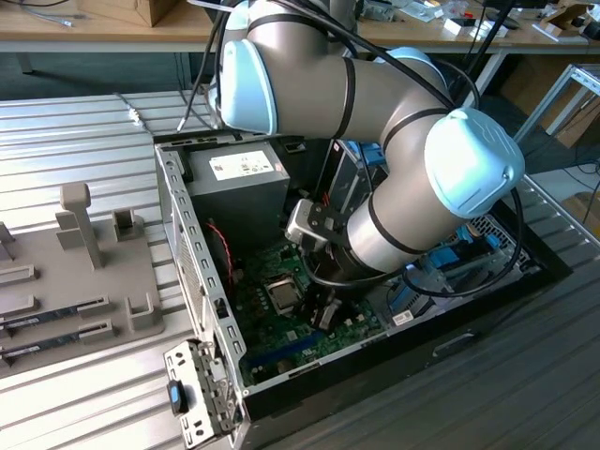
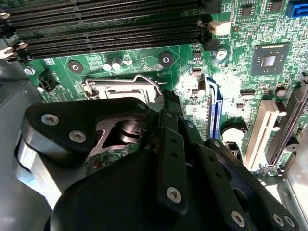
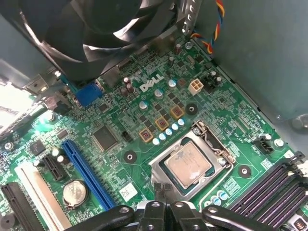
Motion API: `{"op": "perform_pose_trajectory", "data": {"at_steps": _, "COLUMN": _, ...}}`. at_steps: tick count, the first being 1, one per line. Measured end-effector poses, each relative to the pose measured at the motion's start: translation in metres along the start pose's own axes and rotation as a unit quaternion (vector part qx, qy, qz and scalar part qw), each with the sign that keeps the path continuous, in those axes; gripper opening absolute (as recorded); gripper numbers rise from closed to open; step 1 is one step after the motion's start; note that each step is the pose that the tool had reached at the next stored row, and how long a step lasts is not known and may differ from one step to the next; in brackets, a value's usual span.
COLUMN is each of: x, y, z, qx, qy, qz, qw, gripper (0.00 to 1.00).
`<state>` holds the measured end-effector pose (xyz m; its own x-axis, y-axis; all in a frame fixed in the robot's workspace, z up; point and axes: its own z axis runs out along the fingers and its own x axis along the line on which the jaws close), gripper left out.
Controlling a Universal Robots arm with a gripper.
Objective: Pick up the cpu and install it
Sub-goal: 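Install the first cpu locking lever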
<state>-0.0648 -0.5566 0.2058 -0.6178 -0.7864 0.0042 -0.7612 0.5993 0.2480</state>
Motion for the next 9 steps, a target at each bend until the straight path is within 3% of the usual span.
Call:
{"op": "perform_pose_trajectory", "data": {"at_steps": 2, "x": 0.0, "y": 0.0004, "z": -0.0015, "qx": -0.0026, "qy": -0.0031, "qz": -0.001, "qw": 0.99999, "gripper": 0.11}}
{"op": "perform_pose_trajectory", "data": {"at_steps": 4, "x": -0.0002, "y": 0.002, "z": -0.0073, "qx": -0.0047, "qy": -0.0059, "qz": -0.002, "qw": 0.99997, "gripper": 0.11}}
{"op": "perform_pose_trajectory", "data": {"at_steps": 9, "x": 0.0, "y": 0.0041, "z": -0.0159, "qx": -0.0064, "qy": -0.0079, "qz": -0.002, "qw": 0.99995, "gripper": 0.11}}
